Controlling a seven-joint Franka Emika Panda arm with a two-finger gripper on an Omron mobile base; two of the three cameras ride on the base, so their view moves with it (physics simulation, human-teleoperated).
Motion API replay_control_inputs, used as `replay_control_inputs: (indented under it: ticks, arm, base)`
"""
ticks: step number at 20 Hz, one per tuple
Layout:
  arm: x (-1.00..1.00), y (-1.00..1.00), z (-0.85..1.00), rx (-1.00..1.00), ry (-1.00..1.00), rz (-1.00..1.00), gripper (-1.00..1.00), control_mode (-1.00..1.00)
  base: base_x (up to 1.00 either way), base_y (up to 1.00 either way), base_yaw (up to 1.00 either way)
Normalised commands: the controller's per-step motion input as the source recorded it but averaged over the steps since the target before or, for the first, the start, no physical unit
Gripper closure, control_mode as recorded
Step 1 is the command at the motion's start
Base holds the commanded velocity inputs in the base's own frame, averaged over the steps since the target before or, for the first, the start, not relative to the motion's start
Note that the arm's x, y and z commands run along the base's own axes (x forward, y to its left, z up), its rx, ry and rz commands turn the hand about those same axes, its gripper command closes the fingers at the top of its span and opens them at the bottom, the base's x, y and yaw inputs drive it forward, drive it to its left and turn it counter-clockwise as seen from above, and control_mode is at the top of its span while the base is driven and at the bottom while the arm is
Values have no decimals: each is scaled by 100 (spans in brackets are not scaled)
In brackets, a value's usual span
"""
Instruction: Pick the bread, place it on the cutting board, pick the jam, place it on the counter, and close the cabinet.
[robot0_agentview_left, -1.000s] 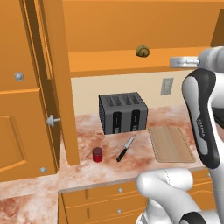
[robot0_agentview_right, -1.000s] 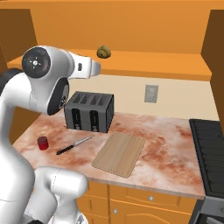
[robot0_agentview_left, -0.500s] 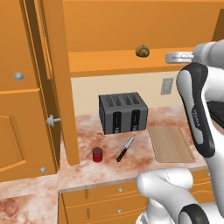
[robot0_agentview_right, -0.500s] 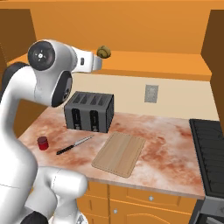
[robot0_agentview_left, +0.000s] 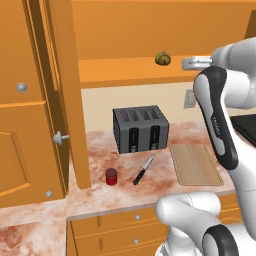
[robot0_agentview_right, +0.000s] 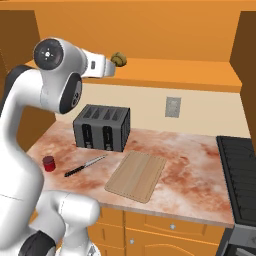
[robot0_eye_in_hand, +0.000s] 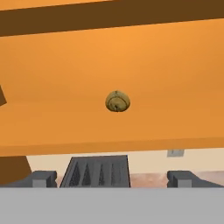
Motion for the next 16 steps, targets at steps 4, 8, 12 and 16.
replay_control_inputs:
  ticks: [4,8,12,16]
  arm:
    - [26,6,0,0,5,0,-100,-100]
    - [37,0,0,0,3,0,-100,-100]
    - [37,0,0,0,0,0,-100,-100]
    - [35,0,0,0,0,0,-100,-100]
  base:
    - [0,0,0]
    - [0,0,0]
    - [0,0,0]
    - [0,0,0]
